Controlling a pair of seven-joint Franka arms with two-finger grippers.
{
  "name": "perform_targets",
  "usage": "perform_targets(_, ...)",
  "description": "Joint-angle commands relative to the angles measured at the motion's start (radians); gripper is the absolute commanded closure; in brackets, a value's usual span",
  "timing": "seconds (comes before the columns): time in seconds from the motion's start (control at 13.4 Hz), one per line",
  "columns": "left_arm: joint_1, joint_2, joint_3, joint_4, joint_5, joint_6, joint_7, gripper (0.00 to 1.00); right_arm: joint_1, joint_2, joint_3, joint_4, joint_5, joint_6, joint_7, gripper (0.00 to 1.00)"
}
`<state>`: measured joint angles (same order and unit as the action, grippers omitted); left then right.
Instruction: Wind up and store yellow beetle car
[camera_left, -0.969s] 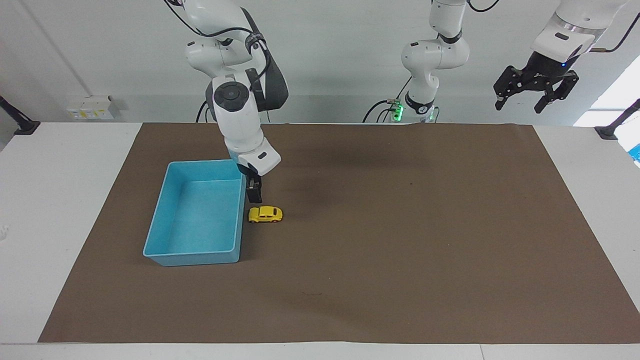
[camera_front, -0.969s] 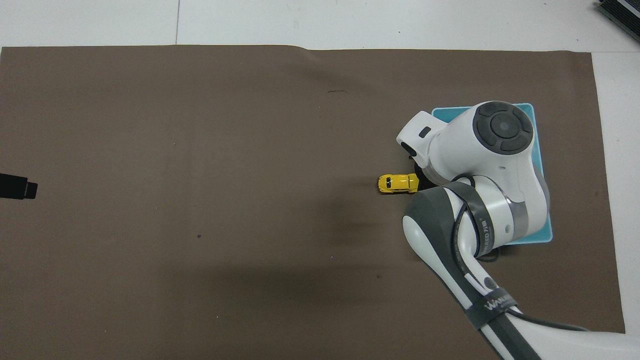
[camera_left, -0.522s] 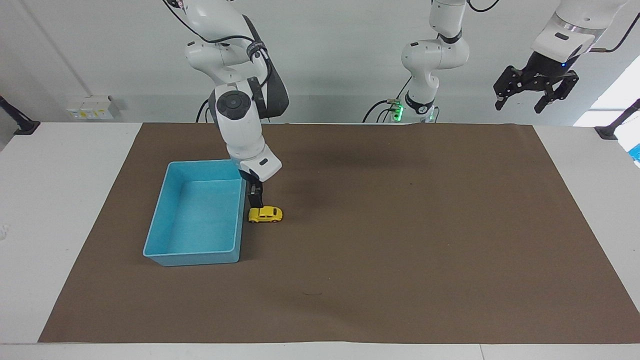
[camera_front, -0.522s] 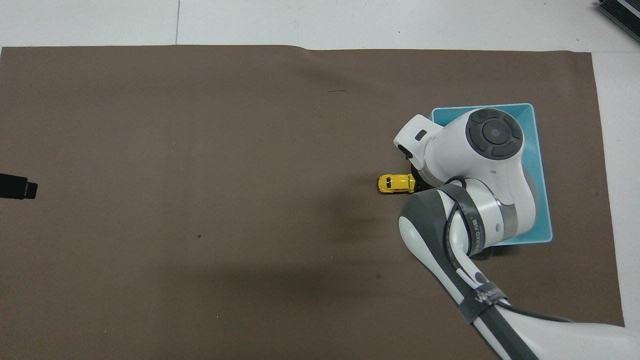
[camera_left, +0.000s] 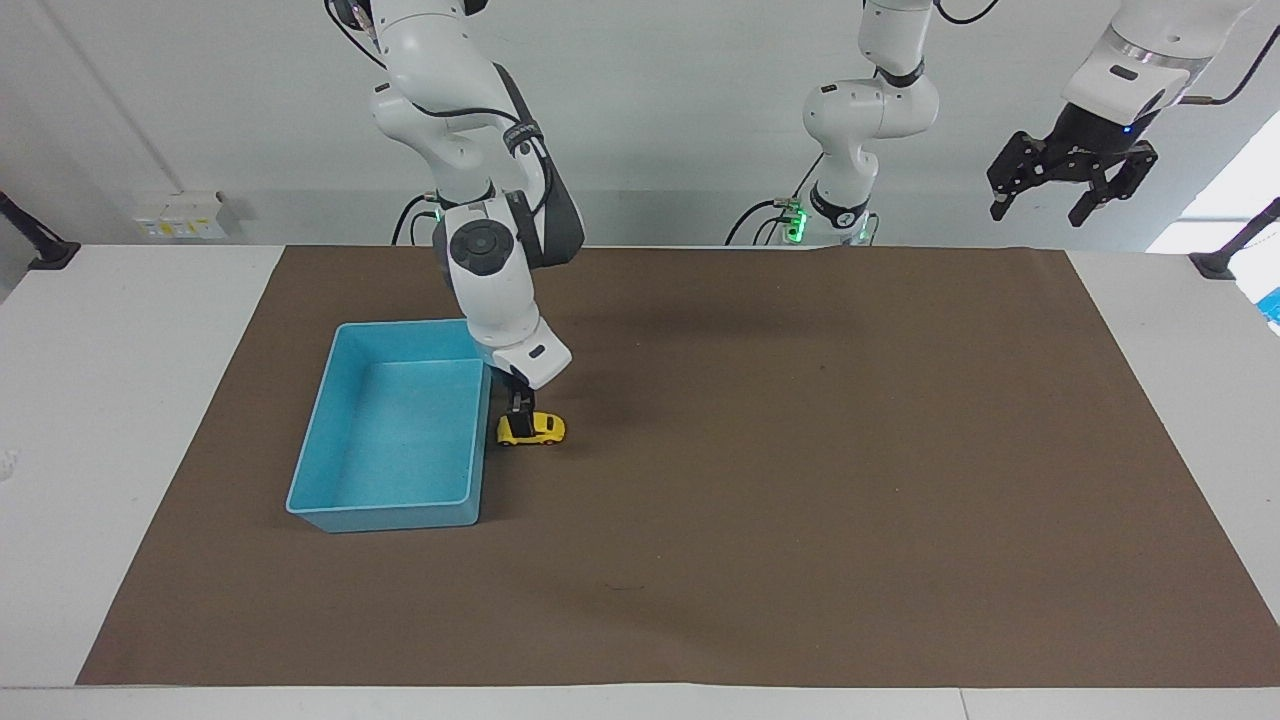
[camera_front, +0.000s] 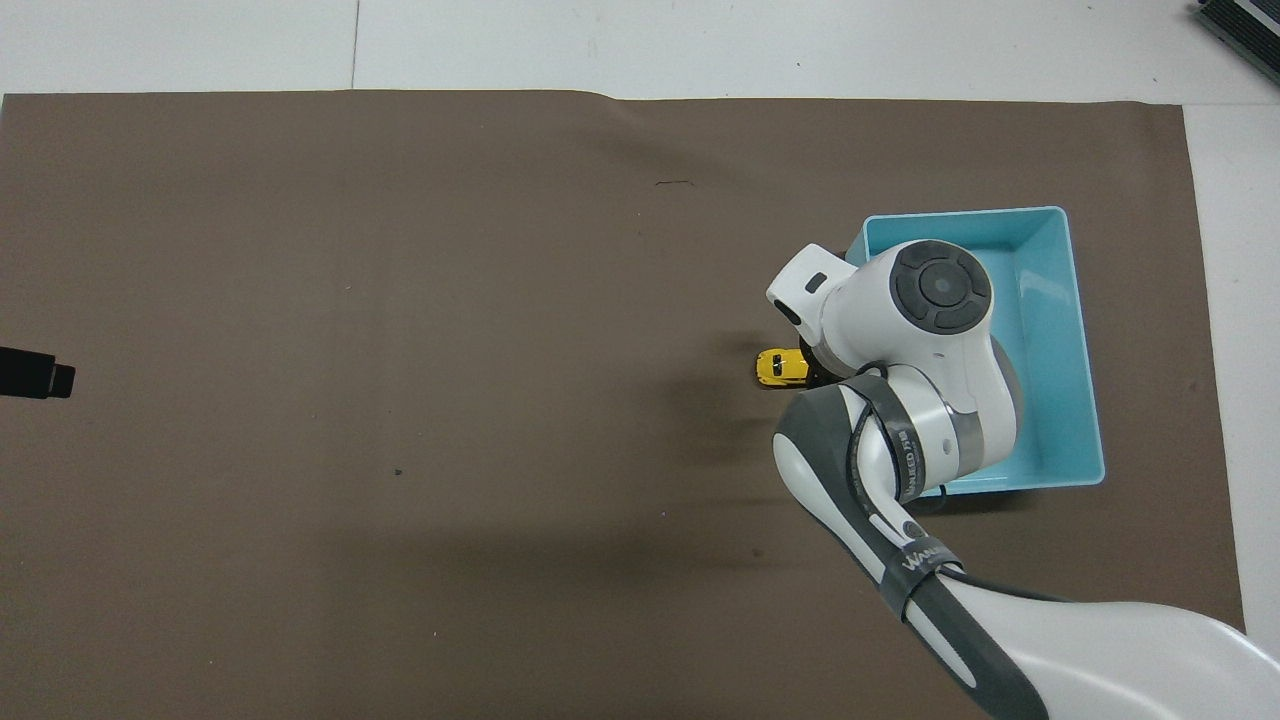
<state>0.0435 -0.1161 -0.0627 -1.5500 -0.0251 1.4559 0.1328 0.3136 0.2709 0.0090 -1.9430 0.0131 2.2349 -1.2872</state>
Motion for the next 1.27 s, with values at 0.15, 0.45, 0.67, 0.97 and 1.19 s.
perform_targets(0.15,0.007,0.000,-0.003,0.005,0.001,-0.014,-0.007,0.00,-0.004,0.033,0.002,-0.013,0.010,0.050,0.012,0.00)
perform_targets(0.45,0.007,-0.001,-0.003,0.005,0.001,-0.015,-0.007,0.00,-0.002,0.050,0.002,-0.022,0.008,0.086,0.014,0.00)
perform_targets(0.67,0.009,0.000,-0.003,0.007,0.001,-0.014,-0.007,0.00,-0.007,0.053,0.002,-0.024,0.008,0.086,0.014,0.00)
perform_targets(0.97,0.009,-0.001,-0.003,0.007,0.001,-0.014,-0.007,0.00,-0.007,0.062,0.002,-0.024,0.008,0.089,0.014,0.00)
perform_targets(1.19,0.009,-0.002,-0.003,0.005,0.001,-0.015,-0.007,0.00,-0.007,0.067,0.002,-0.025,0.007,0.089,0.014,0.00)
